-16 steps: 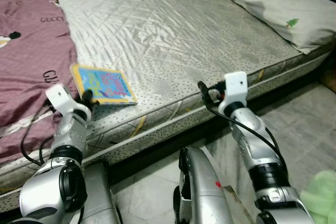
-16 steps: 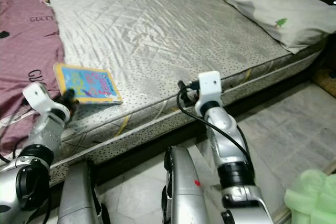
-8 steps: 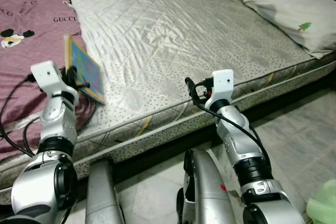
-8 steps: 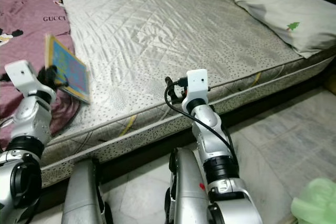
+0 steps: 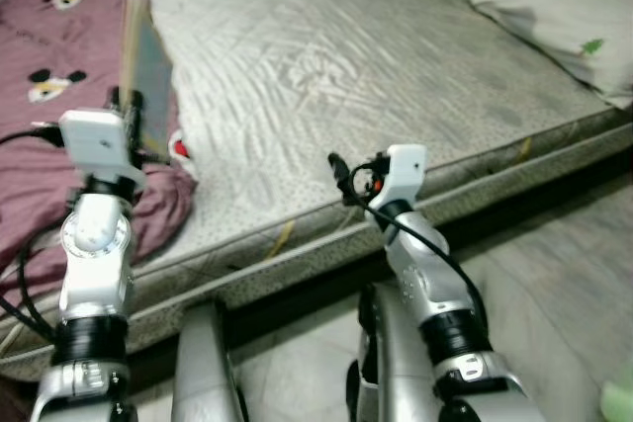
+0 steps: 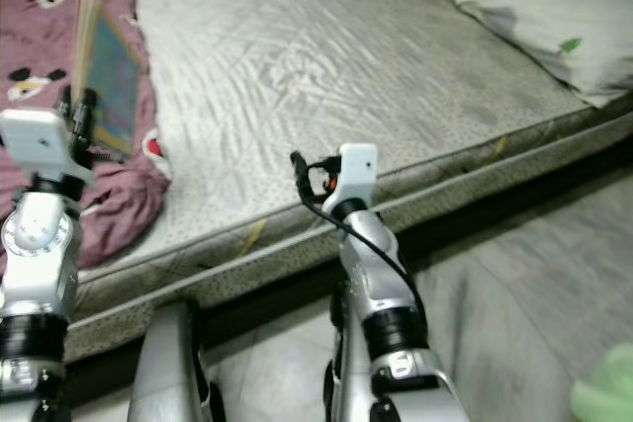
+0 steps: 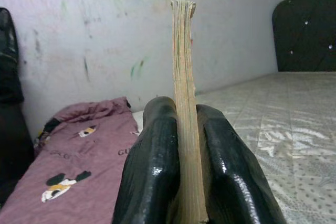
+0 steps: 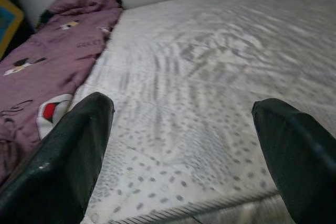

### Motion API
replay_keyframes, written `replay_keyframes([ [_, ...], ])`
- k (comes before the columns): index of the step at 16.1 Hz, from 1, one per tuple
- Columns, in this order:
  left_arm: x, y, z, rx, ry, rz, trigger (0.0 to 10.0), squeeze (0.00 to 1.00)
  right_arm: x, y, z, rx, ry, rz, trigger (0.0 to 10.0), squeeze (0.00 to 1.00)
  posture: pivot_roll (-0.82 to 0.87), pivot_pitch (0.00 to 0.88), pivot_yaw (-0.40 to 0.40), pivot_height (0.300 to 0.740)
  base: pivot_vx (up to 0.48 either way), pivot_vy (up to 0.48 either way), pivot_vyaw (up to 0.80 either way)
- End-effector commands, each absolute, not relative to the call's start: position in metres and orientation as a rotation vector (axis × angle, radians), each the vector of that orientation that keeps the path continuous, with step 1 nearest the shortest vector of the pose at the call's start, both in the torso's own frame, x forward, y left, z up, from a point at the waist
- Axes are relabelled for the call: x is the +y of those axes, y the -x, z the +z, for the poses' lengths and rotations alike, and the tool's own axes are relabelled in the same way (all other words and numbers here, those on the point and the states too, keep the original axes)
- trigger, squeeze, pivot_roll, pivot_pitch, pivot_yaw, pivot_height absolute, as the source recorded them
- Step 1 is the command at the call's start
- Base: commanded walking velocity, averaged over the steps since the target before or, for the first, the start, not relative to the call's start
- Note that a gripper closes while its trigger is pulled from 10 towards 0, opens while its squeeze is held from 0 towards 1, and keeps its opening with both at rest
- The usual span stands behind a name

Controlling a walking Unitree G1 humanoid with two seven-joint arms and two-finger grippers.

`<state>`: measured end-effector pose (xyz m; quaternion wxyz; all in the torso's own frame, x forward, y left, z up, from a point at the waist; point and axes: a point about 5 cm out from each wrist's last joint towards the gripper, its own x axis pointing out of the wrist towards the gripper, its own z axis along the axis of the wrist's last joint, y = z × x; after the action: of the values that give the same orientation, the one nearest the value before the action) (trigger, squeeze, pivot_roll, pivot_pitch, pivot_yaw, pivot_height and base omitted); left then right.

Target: Clean up the room

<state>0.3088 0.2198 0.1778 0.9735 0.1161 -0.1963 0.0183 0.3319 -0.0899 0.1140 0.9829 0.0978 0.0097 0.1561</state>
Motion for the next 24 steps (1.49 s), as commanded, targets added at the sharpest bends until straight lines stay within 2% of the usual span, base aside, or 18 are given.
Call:
replay_keyframes([
  [1, 0.218, -0.3, 0.18, -0.401, -0.25, 0.055, 0.0, 0.0, -0.086, -0.333, 0.121, -0.009, -0.213, 0.327, 10.0, 0.0, 0.01, 0.0, 0.012, 0.506, 0.0, 0.0, 0.79],
  [5, 0.216, -0.272, 0.149, -0.243, -0.234, 0.164, 0.0, 0.0, -0.088, -0.331, 0.117, 0.015, -0.213, 0.331, 10.0, 0.0, 0.01, 0.0, -0.009, 0.506, 0.0, 0.0, 0.78],
  [6, 0.215, -0.271, 0.139, -0.18, -0.231, 0.201, 7.1, 0.0, -0.089, -0.33, 0.115, 0.023, -0.208, 0.329, 10.0, 0.0, 0.01, 0.0, -0.01, 0.506, 0.0, 0.0, 0.78],
  [7, 0.212, -0.27, 0.134, -0.148, -0.226, 0.216, 10.0, 0.0, -0.09, -0.33, 0.115, 0.025, -0.21, 0.326, 10.0, 0.0, 0.0, 0.0, -0.011, 0.506, 0.0, 0.0, 0.78],
  [10, 0.205, -0.269, 0.134, -0.124, -0.249, 0.23, 10.0, 0.0, -0.092, -0.329, 0.116, 0.025, -0.24, 0.319, 10.0, 0.0, 0.0, 0.0, -0.013, 0.506, 0.0, 0.0, 0.2],
  [11, 0.199, -0.27, 0.14, -0.141, -0.198, 0.159, 10.0, 0.0, -0.094, -0.33, 0.114, 0.04, -0.249, 0.303, 10.0, 0.0, 0.0, 0.0, -0.015, 0.506, 0.0, 0.0, 0.0],
  [15, 0.198, -0.273, 0.144, -0.139, -0.18, 0.175, 10.0, 0.0, -0.093, -0.33, 0.116, 0.035, -0.247, 0.305, 10.0, 0.0, -0.01, 0.0, -0.015, 0.506, 0.0, 0.0, 0.0],
  [17, 0.191, -0.275, 0.152, -0.181, -0.151, 0.128, 10.0, 0.0, -0.094, -0.33, 0.123, -0.009, -0.257, 0.312, 10.0, 0.0, -0.01, 0.0, -0.018, 0.506, 0.0, 0.0, 0.0],
  [24, 0.181, -0.275, 0.149, -0.162, -0.065, 0.085, 10.0, 0.0, -0.093, -0.336, 0.135, -0.043, -0.292, 0.299, 10.0, 0.0, -0.01, 0.0, -0.015, 0.561, 0.0, 0.0, 0.0],
])
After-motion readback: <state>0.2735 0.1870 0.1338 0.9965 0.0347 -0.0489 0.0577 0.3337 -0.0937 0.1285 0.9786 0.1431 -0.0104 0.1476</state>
